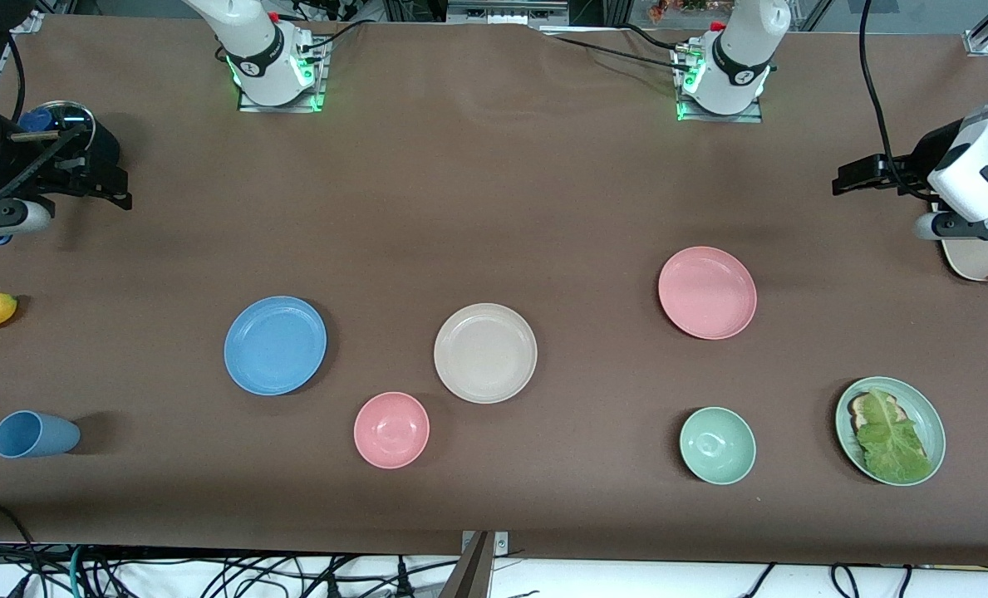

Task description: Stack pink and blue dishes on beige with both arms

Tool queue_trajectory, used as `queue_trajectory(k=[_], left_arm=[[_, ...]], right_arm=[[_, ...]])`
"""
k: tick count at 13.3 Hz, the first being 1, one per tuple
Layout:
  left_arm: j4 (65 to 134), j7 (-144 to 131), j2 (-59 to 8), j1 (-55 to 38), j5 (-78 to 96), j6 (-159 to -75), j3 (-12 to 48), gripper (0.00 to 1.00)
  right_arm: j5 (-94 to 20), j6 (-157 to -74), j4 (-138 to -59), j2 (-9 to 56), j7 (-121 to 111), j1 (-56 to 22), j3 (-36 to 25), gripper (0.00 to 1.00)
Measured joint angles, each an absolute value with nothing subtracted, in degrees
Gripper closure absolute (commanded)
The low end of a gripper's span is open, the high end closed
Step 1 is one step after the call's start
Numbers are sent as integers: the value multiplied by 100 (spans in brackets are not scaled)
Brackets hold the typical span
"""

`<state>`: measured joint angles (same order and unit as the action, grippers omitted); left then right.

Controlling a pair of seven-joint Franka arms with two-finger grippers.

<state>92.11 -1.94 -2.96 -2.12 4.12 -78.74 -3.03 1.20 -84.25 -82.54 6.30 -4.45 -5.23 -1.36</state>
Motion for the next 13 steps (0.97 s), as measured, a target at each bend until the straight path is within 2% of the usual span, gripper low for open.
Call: queue_trajectory(k=[13], left_arm=[[9188, -194, -296, -212, 412, -7874, -303, 0]], right_arm=[[120, -8549, -8345, 615, -365, -523, -135, 0]])
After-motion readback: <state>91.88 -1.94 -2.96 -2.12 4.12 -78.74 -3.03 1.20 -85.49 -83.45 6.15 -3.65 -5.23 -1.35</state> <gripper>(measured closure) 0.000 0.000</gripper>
